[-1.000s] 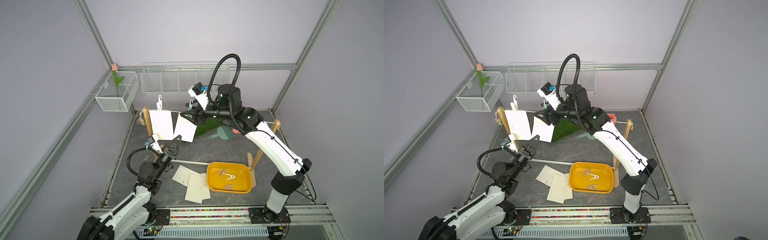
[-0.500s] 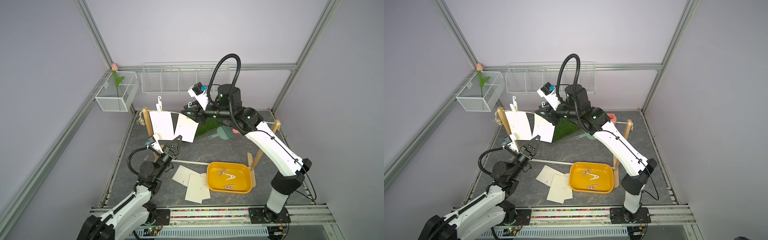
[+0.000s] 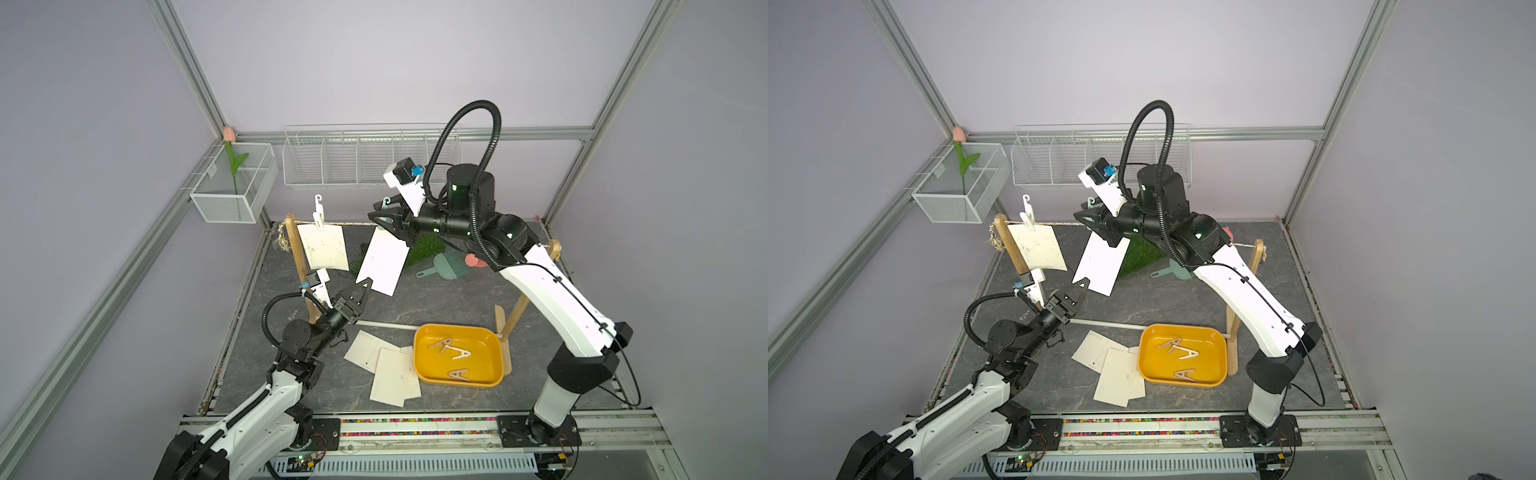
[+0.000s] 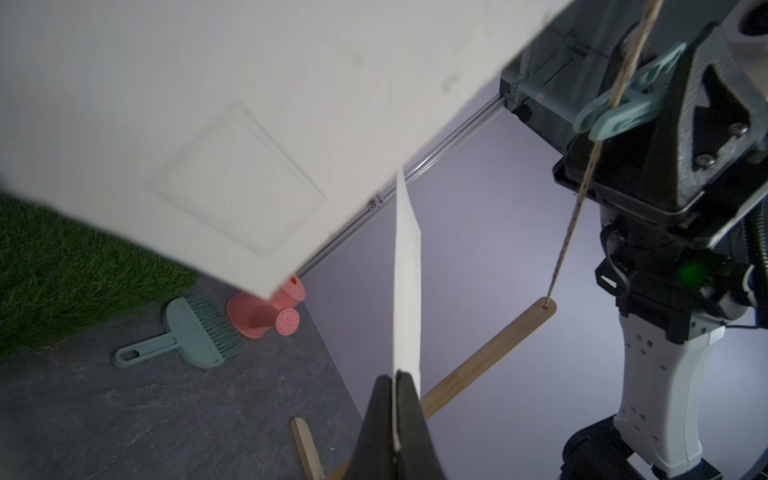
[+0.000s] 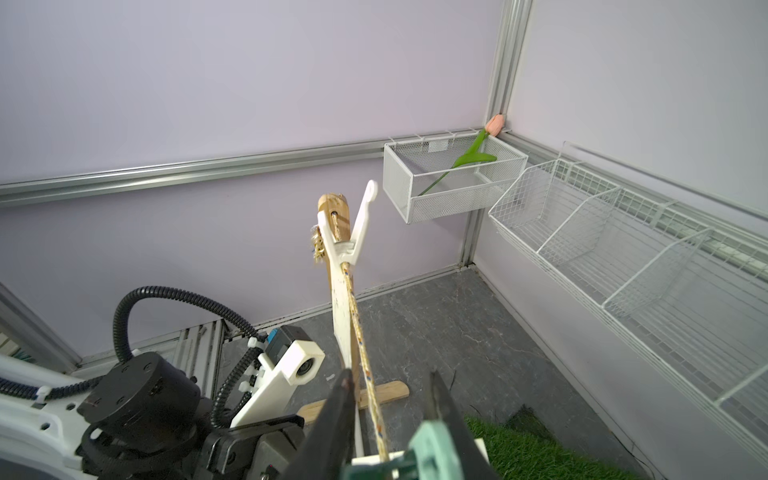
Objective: Remove the postcards from the strings
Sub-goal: Remove the clamp from the clothesline, then place the clamp in the storage box.
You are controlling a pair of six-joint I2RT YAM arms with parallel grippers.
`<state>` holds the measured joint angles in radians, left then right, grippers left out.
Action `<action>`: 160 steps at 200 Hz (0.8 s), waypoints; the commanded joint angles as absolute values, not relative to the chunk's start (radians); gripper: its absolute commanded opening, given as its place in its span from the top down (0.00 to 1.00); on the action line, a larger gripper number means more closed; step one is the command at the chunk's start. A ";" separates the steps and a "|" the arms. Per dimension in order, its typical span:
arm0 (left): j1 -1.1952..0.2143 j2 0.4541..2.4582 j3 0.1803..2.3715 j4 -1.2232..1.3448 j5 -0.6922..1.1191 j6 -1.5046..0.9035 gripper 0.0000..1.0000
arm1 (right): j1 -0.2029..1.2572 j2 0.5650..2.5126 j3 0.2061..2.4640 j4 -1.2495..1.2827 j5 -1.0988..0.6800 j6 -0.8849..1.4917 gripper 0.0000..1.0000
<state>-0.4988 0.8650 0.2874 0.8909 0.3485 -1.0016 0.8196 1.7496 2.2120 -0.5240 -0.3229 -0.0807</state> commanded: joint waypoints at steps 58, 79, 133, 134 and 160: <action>-0.510 0.571 0.293 0.390 0.431 -0.845 1.00 | 0.814 1.496 2.010 -0.425 -0.253 -0.128 0.71; -0.511 0.493 0.307 0.245 0.423 -0.827 1.00 | 0.815 1.409 1.882 -0.440 -0.264 -0.118 0.71; -0.510 0.375 0.406 -0.191 0.416 -0.845 1.00 | 0.827 1.137 1.447 -0.455 -0.273 -0.081 0.69; -0.510 0.375 0.409 -0.199 0.417 -0.846 1.00 | 0.828 1.133 1.441 -0.455 -0.272 -0.079 0.69; -0.510 0.368 0.442 -0.363 0.431 -0.879 1.00 | 0.842 1.043 1.255 -0.432 -0.281 -0.010 0.70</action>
